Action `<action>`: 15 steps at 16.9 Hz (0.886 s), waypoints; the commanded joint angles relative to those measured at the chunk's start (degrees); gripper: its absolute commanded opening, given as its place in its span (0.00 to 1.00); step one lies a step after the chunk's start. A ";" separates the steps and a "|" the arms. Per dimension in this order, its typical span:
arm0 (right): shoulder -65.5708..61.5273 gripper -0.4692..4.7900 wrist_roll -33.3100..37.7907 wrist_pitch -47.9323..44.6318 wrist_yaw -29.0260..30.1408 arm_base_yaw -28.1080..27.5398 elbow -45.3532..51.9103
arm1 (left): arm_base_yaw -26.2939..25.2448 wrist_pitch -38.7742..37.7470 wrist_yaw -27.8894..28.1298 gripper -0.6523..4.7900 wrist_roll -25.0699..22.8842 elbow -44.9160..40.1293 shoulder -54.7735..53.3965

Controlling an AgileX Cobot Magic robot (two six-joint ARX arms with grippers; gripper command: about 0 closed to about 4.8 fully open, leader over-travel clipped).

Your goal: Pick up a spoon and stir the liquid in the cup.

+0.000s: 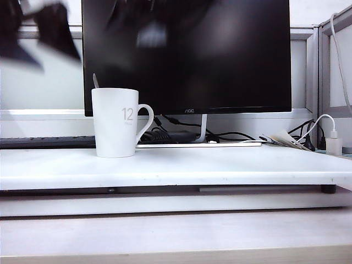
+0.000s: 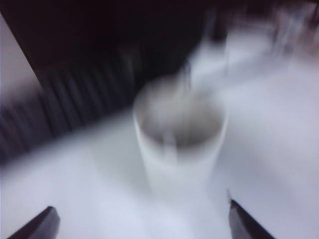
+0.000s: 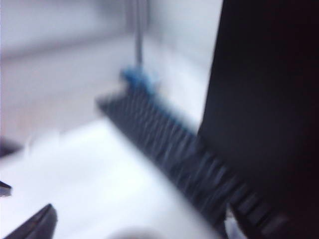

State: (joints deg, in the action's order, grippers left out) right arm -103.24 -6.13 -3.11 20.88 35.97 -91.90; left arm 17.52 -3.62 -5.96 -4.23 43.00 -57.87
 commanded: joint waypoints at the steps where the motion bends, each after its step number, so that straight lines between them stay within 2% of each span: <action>1: 11.52 1.00 -0.09 0.79 -5.42 0.02 -0.55 | -0.07 5.70 1.09 1.00 0.15 0.48 10.80; 2: 16.22 1.00 -0.28 3.54 -8.66 0.00 -0.55 | -0.07 5.40 3.04 1.00 0.11 0.48 15.85; 4: 26.14 1.00 -5.95 11.39 -14.69 -0.02 -0.55 | -0.07 4.04 5.16 1.00 0.09 0.48 25.64; 5: 33.51 1.00 -8.24 19.17 -19.96 -0.02 -0.55 | -0.07 2.25 5.11 1.00 -0.04 0.46 32.87; 6: 45.00 1.00 -8.92 30.97 -24.44 -0.02 -0.48 | -0.07 -3.56 5.33 1.00 -0.02 0.46 43.10; 9: 63.49 1.00 -8.92 42.27 -25.24 0.00 1.53 | -0.07 -16.02 6.60 1.00 0.17 0.48 57.24; 12: 75.56 1.00 -8.87 52.09 -28.13 -0.07 5.92 | -0.04 -27.71 7.17 1.00 3.21 2.69 57.37; 14: 83.38 1.00 -6.43 60.08 -28.83 -0.11 12.63 | -0.07 -30.42 5.86 1.00 7.78 0.02 57.59; 15: 88.41 1.00 -2.99 61.09 -28.72 0.00 19.87 | -0.04 -30.29 5.64 1.00 9.07 -3.91 57.59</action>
State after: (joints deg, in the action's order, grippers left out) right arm -16.64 -12.25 57.06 -7.66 35.83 -75.61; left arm 17.56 -33.28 0.27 2.83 41.67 -0.27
